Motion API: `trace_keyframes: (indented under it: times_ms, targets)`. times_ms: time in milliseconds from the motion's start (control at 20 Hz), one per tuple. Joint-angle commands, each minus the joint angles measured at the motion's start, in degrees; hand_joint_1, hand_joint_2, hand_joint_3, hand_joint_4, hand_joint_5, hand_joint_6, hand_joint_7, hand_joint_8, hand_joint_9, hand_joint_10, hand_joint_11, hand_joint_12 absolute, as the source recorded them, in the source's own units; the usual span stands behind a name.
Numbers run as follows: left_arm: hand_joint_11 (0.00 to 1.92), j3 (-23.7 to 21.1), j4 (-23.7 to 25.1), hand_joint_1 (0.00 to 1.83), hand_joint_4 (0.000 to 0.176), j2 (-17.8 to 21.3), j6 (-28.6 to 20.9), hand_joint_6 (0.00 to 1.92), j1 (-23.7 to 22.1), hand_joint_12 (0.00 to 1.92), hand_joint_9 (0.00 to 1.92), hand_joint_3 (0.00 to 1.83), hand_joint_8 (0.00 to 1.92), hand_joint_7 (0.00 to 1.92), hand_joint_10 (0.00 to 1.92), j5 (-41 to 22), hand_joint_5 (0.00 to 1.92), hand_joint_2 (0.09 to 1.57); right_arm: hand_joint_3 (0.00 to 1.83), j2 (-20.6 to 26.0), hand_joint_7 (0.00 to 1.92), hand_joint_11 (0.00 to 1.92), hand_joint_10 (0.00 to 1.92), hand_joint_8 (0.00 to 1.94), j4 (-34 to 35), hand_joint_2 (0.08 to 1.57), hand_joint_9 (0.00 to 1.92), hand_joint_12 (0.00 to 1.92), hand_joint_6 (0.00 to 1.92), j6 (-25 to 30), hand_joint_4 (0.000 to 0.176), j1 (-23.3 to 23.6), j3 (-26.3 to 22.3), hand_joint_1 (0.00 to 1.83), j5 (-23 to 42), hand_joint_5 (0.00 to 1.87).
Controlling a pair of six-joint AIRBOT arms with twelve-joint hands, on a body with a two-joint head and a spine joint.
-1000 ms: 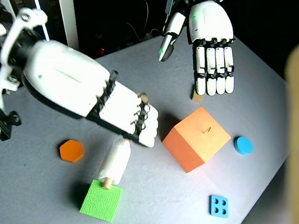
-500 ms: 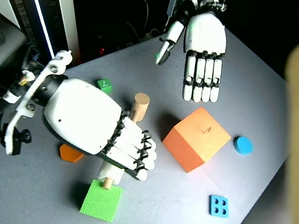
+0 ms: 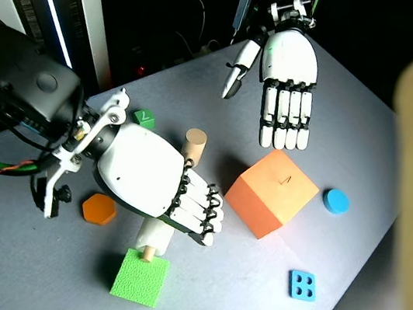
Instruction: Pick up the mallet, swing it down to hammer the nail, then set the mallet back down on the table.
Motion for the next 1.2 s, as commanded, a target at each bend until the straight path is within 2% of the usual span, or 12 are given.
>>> trace_keyframes:
  times_ms: [0, 100, 150, 250, 350, 550, 600, 800, 850, 1150]
  targets:
    - [0.01, 0.48, -0.92, 0.00, 0.000, -0.31, -0.06, 0.00, -0.33, 0.01, 0.01, 0.00, 0.00, 0.02, 0.00, -6.23, 0.04, 1.26, 0.00, -0.12, 0.00, 0.00, 0.00, 0.00, -1.47, 1.04, 0.00, 0.29, 0.00, 0.07, 0.000, 0.02, 0.22, 1.27, -1.33, 0.07]
    - [0.01, 1.10, -0.92, 0.00, 0.000, -0.97, -0.06, 0.00, -0.35, 0.01, 0.01, 0.00, 0.00, 0.02, 0.00, -6.24, 0.04, 1.26, 0.00, -1.44, 0.01, 0.00, 0.00, 0.00, -1.46, 1.03, 0.00, 0.28, 0.00, 0.51, 0.000, -0.47, 1.44, 1.28, -1.79, 0.07]
    - [0.01, 1.37, -0.92, 0.00, 0.000, -1.31, -0.07, 0.00, -0.35, 0.01, 0.01, 0.00, 0.00, 0.02, 0.00, -6.26, 0.03, 1.26, 0.00, -2.16, 0.02, 0.00, 0.00, 0.00, -1.46, 1.02, 0.02, 0.40, 0.00, 0.69, 0.000, -0.65, 2.10, 1.26, -1.79, 0.08]
    - [0.00, 1.81, -0.92, 0.00, 0.000, -1.81, -0.08, 0.00, -0.35, 0.01, 0.01, 0.00, 0.00, 0.02, 0.00, -6.43, 0.02, 1.25, 0.00, -3.04, 0.02, 0.00, 0.00, 0.00, -1.46, 1.02, 0.01, 0.41, 0.00, 1.08, 0.000, -0.88, 3.08, 1.27, -1.83, 0.08]
    - [0.01, 2.29, -0.92, 0.00, 0.000, -2.29, -0.33, 0.00, -0.33, 0.01, 0.01, 0.00, 0.00, 0.02, 0.00, -6.50, 0.03, 1.25, 0.00, -4.20, 0.04, 0.00, 0.00, 0.00, -1.45, 1.02, 0.02, 0.34, 0.00, 1.56, 0.000, -1.16, 4.47, 1.28, -1.77, 0.08]
    - [0.02, 2.86, -0.92, 0.00, 0.000, -3.04, -0.33, 0.01, -0.30, 0.01, 0.02, 0.00, 0.00, 0.03, 0.00, -6.82, 0.04, 1.25, 0.00, -6.05, 0.04, 0.00, 0.00, 0.00, -1.45, 1.02, 0.04, 0.46, 0.00, 1.80, 0.000, -2.11, 6.85, 1.28, -2.46, 0.08]
    - [0.00, 3.07, -0.92, 0.00, 0.000, -3.41, -0.33, 0.01, -0.30, 0.00, 0.01, 0.00, 0.00, 0.02, 0.00, -6.93, 0.04, 1.25, 0.00, -6.59, 0.03, 0.00, 0.00, 0.00, -1.45, 1.02, 0.03, 0.43, 0.00, 1.85, 0.000, -2.58, 7.60, 1.28, -2.45, 0.08]
    - [0.01, 3.87, -0.92, 0.00, 0.000, -4.63, -0.55, 0.00, -0.27, 0.01, 0.01, 0.00, 0.00, 0.02, 0.00, -7.42, 0.03, 1.25, 0.00, -7.38, 0.02, 0.00, 0.00, 0.00, -1.46, 1.03, 0.01, 0.40, 0.00, 2.61, 0.000, -3.55, 9.28, 1.28, -3.42, 0.07]
    - [0.01, 3.93, -0.92, 0.00, 0.000, -4.72, -0.58, 0.00, -0.25, 0.01, 0.00, 0.00, 0.00, 0.01, 0.00, -7.44, 0.03, 1.25, 0.00, -7.43, 0.05, 0.00, 0.01, 0.01, -1.46, 1.02, 0.05, 0.48, 0.01, 2.69, 0.000, -3.62, 9.47, 1.27, -3.59, 0.11]
    - [0.02, 4.44, -0.92, 0.00, 0.000, -5.36, -0.66, 0.00, 0.14, 0.01, 0.02, 0.00, 0.00, 0.03, 0.01, -8.17, 0.04, 1.25, 0.00, -7.58, 0.10, 0.00, 0.01, 0.00, -1.47, 1.03, 0.08, 0.54, 0.01, 3.54, 0.000, -4.20, 10.32, 1.27, -4.72, 0.15]
